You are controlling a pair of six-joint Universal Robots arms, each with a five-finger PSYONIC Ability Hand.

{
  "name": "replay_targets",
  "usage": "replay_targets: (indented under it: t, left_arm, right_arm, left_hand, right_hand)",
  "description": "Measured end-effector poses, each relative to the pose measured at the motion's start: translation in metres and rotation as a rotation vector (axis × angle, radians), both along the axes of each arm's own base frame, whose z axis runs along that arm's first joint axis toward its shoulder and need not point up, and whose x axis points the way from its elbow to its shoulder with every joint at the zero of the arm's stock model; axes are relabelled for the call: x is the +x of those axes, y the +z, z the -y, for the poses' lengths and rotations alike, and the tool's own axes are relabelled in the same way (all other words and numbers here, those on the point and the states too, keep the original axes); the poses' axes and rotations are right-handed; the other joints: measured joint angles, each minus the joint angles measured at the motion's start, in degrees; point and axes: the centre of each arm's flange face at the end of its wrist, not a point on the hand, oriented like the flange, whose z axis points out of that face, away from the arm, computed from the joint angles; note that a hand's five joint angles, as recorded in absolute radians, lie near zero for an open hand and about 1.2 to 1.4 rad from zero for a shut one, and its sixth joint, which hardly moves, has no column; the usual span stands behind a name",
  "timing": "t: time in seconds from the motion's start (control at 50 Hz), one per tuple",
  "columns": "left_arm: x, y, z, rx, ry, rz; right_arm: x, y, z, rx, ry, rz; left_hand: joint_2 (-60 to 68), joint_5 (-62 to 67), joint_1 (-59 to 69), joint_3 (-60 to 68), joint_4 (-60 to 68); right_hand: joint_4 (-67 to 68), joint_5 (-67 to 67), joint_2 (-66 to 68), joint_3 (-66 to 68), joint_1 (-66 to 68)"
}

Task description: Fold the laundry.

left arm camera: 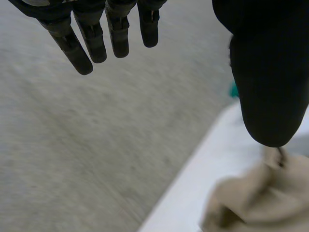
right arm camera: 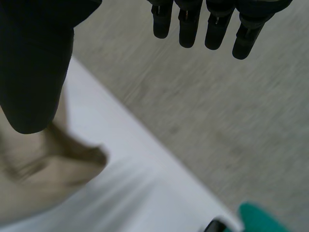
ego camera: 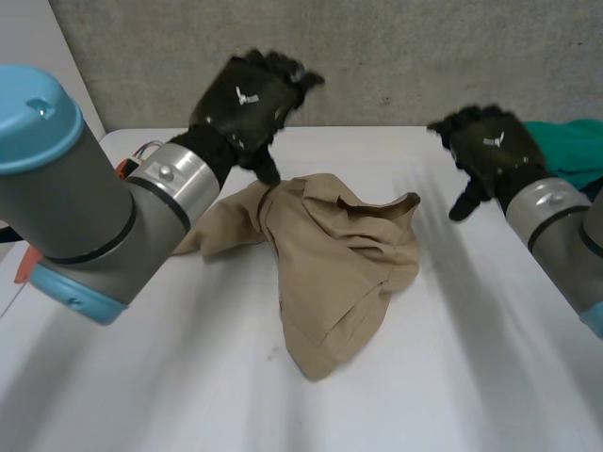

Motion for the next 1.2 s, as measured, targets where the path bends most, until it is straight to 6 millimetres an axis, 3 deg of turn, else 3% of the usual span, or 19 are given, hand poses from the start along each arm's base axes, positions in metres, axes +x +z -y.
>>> replay_targets:
  t: [0.12,0.26,0.42,0.62,0.66,0.68,0.72,0.78,0.8,0.84,0.9,0.92,0.96,1.04,1.06,1.1,1.12,1.16,1.2]
  left_arm:
    - [0.012,-0.019,-0.018,0.112,-0.058,0.211]
    - [0.022,-0.05,-0.051,0.307,-0.095,0.323]
    - [0.003,-0.1,-0.081,0.354,-0.139,0.35]
    - [-0.032,-0.145,-0.072,0.205,-0.116,0.422]
    - [-0.038,-0.153,-0.069,0.192,-0.113,0.44]
    - [-0.04,-0.157,-0.068,0.189,-0.11,0.45]
    - [-0.043,-0.163,-0.063,0.185,-0.094,0.464]
    - [-0.043,-0.164,-0.052,0.173,-0.039,0.468]
    - [-0.041,-0.16,-0.044,0.164,-0.003,0.46]
    - [-0.038,-0.151,-0.033,0.143,0.053,0.436]
    - [-0.024,-0.105,0.003,0.053,0.208,0.314]
    - [-0.022,-0.1,0.006,0.043,0.219,0.3]
    - [-0.008,-0.054,0.029,-0.05,0.303,0.18]
    - [0.013,0.021,0.053,-0.219,0.364,0.002]
    - [0.015,0.028,0.055,-0.235,0.366,-0.013]
    - [0.023,0.065,0.063,-0.322,0.363,-0.09]
    - [0.024,0.071,0.064,-0.335,0.36,-0.103]
    - [0.025,0.103,0.069,-0.402,0.329,-0.174]
    - [0.023,0.117,0.072,-0.429,0.298,-0.209]
  right_arm:
    - [-0.006,-0.025,-0.023,0.236,0.044,-0.055]
    - [-0.004,-0.047,-0.033,0.326,0.111,-0.096]
    - [-0.007,-0.065,-0.026,0.323,0.111,-0.146]
    - [-0.014,-0.071,-0.024,0.342,0.087,-0.15]
    - [-0.015,-0.072,-0.024,0.345,0.084,-0.149]
    - [-0.015,-0.072,-0.024,0.346,0.082,-0.148]
    - [-0.016,-0.072,-0.024,0.348,0.08,-0.148]
    - [-0.016,-0.072,-0.024,0.349,0.08,-0.148]
    - [-0.016,-0.072,-0.025,0.349,0.08,-0.148]
    - [-0.016,-0.072,-0.025,0.348,0.081,-0.149]
    - [-0.015,-0.072,-0.025,0.345,0.084,-0.15]
    - [-0.015,-0.072,-0.025,0.345,0.084,-0.15]
    - [-0.014,-0.071,-0.026,0.342,0.087,-0.151]
    - [-0.013,-0.07,-0.026,0.338,0.09,-0.15]
    - [-0.013,-0.07,-0.026,0.338,0.09,-0.15]
    - [-0.013,-0.07,-0.026,0.337,0.091,-0.149]
    - [-0.012,-0.07,-0.026,0.337,0.091,-0.149]
    - [-0.012,-0.069,-0.026,0.336,0.092,-0.148]
    - [-0.012,-0.069,-0.025,0.335,0.091,-0.147]
  left_hand:
    - [0.0,-0.02,0.0,0.0,0.0]
    - [0.0,0.21,1.08,1.3,2.11]
    - [0.0,0.21,1.72,1.59,2.55]
    - [3.13,5.36,7.05,6.04,6.97]
    - [9.88,11.67,14.22,12.34,13.21]
    - [27.09,27.75,31.68,30.17,29.89]
    - [43.05,42.67,45.77,45.48,45.82]
    - [46.28,45.91,48.48,47.79,49.3]
    - [52.52,51.4,51.95,53.77,56.38]
    - [52.55,51.4,51.95,53.77,56.46]
    - [52.55,51.4,52.15,53.77,56.46]
    - [52.55,51.4,52.21,53.78,56.47]
    - [52.55,51.4,52.22,54.27,56.57]
    - [52.65,51.4,52.22,55.21,56.67]
    - [52.65,51.4,52.22,55.21,56.67]
    - [52.66,51.4,52.22,55.7,57.04]
    - [52.66,51.4,52.22,55.8,57.09]
    - [52.66,51.4,52.22,55.89,57.09]
    - [52.69,51.4,52.22,55.89,57.1]
  right_hand:
    - [0.0,0.0,0.0,0.0,0.0]
    - [0.0,0.0,0.0,0.01,0.0]
    - [0.0,0.0,0.0,0.0,0.0]
    - [0.0,0.0,0.0,0.0,0.0]
    - [0.0,0.0,0.0,0.0,0.0]
    - [0.0,0.0,0.0,0.01,0.0]
    - [0.0,0.0,0.0,0.0,0.0]
    - [0.0,0.0,0.0,0.0,0.0]
    - [0.0,0.0,0.0,0.0,0.0]
    - [0.0,0.0,0.0,0.0,0.0]
    - [0.0,0.0,0.0,0.0,0.0]
    - [0.0,0.0,0.0,0.0,0.0]
    - [0.0,0.0,0.0,0.0,0.0]
    - [0.0,0.0,0.0,0.0,0.0]
    - [0.0,0.0,0.0,0.0,0.0]
    - [0.0,0.0,0.0,0.0,0.0]
    - [0.0,0.0,0.0,0.0,0.0]
    - [0.0,0.0,0.0,0.01,0.0]
    - [0.0,0.0,0.0,0.0,0.0]
